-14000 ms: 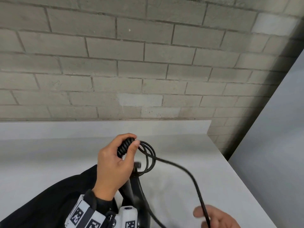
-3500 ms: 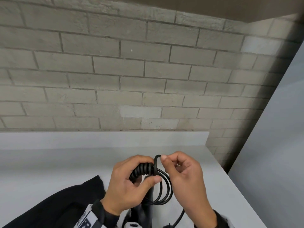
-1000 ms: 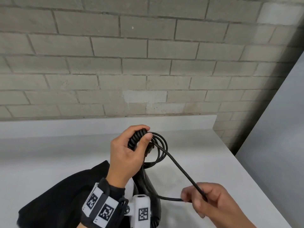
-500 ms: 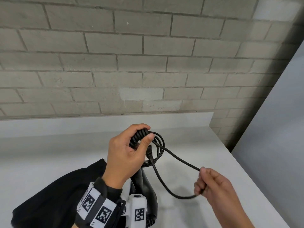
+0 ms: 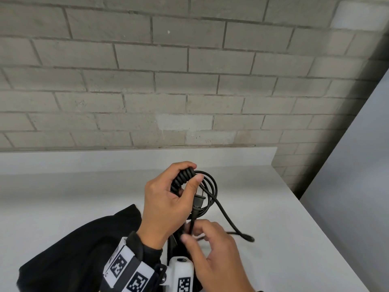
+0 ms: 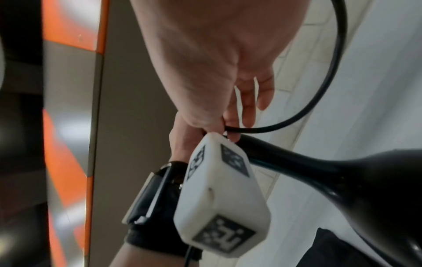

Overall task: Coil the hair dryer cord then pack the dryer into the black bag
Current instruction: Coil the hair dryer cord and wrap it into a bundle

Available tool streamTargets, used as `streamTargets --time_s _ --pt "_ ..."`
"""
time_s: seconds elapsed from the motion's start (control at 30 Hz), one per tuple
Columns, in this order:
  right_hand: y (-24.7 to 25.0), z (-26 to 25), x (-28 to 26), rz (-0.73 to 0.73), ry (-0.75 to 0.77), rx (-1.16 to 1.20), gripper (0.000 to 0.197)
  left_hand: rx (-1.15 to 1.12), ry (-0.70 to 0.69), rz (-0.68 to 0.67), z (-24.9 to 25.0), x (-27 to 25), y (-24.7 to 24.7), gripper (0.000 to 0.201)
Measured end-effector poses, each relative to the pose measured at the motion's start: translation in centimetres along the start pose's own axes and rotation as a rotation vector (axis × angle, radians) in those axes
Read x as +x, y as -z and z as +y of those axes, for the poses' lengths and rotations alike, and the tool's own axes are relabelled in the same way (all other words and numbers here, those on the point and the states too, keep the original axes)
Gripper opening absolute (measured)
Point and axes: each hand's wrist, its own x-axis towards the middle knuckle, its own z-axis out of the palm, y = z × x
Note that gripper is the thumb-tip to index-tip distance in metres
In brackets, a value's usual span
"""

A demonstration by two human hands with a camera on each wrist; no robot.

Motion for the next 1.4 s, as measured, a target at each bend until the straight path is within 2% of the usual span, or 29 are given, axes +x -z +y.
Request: streamTargets --time_s 0.1,0.17,0.27,0.33,0.4,0.43,0.47,0.5,0.53,0.57,0.6,0.67,0.7,0.73,0.83,0.9,0.93,1.0,1.03,1.07,1.13,1.2,1.27,1.33,1.4 --pt "1.3 0.6 0.1 -0.103 0.108 0.01 0.012 0.001 0.003 0.009 -0.2 0.1 0.3 0.023" --pt "2.8 1.9 -0.3 -0.136 0.174 -0.046 0.015 0.004 0.021 0.015 -0.5 0.2 0.6 0.021" --pt "5.3 4.7 -1.1 -0.131 0.314 -0.266 0.017 -0.015 0.058 0.005 -0.8 0.2 0.9 0.021" --pt "6.7 6.8 -1.7 -0.142 0.358 -0.442 0.03 -0.022 0.069 0.002 -0.8 0.2 0.9 0.021" --pt "7.5 8.6 -2.4 -0.187 0.343 -0.568 0.038 -0.03 0.073 -0.003 -0.8 0.1 0.8 0.021" --pt "7.7 9.0 -2.7 -0.225 0.329 -0.599 0.031 -0.034 0.075 -0.009 -0.7 0.1 0.7 0.021" --pt "8.1 9.9 -3.1 -0.254 0.316 -0.623 0.016 -0.036 0.077 -0.015 -0.7 0.1 0.6 0.02" --pt "8.5 10.1 -3.2 -0.258 0.271 -0.655 0.018 -0.037 0.08 -0.022 -0.6 0.0 0.5 0.019" --pt "8.4 10.8 -3.7 -0.338 0.227 -0.625 0.037 -0.037 0.083 -0.03 -0.6 0.0 0.4 0.019" --pt "9.0 10.0 -3.9 -0.488 0.137 -0.587 0.045 -0.037 0.086 -0.035 -0.5 -0.1 0.3 0.019" --pt "9.2 9.4 -4.0 -0.582 0.11 -0.514 0.044 -0.037 0.089 -0.038 -0.4 -0.1 0.2 0.019" --pt "9.3 7.2 -4.1 -0.528 0.324 -0.515 0.034 -0.034 0.094 -0.038 -0.3 -0.1 0.1 0.018" --pt "9.3 5.5 -3.3 -0.553 0.39 -0.435 0.026 -0.031 0.097 -0.038 -0.2 -0.1 0.0 0.017" --pt "9.0 3.6 -2.6 -0.531 0.27 -0.284 0.024 -0.025 0.097 -0.038 -0.1 -0.1 0.0 0.017" --pt "8.0 -0.6 -2.5 -0.023 0.273 0.0 0.028 -0.01 0.089 -0.041 0.1 -0.3 0.0 0.017" --pt "6.2 -1.6 -2.0 0.285 0.242 -0.059 0.026 -0.008 0.085 -0.044 0.2 -0.3 -0.1 0.017" --pt "5.3 -1.6 -1.6 0.345 0.204 -0.113 0.037 -0.01 0.085 -0.043 0.3 -0.4 -0.1 0.017" --pt "4.1 -0.7 -1.1 0.283 0.05 -0.118 0.062 -0.019 0.082 -0.043 0.4 -0.5 -0.2 0.017" --pt "3.7 -0.5 -0.7 0.2 -0.064 -0.075 0.065 -0.023 0.078 -0.045 0.5 -0.6 -0.2 0.017" --pt "3.3 -0.2 -0.6 0.104 -0.163 -0.01 0.062 -0.021 0.073 -0.047 0.5 -0.6 -0.3 0.018" --pt "2.7 0.6 -0.5 -0.058 -0.221 0.088 0.043 0.005 0.064 -0.038 0.5 -0.7 -0.2 0.019" --pt "2.7 0.8 -0.7 -0.09 -0.173 -0.008 0.021 0.055 0.06 -0.011 0.4 -0.5 0.0 0.02" --pt "3.8 0.1 -0.8 -0.025 -0.088 -0.274 0.008 0.093 0.063 0.001 0.3 -0.3 0.2 0.021" --pt "5.6 -0.9 -0.5 0.068 0.096 -0.462 0.013 0.11 0.067 -0.005 0.2 -0.2 0.3 0.02" --pt "7.6 -2.0 0.2 0.097 0.254 -0.462 0.018 0.101 0.069 -0.025 0.2 -0.1 0.4 0.019"
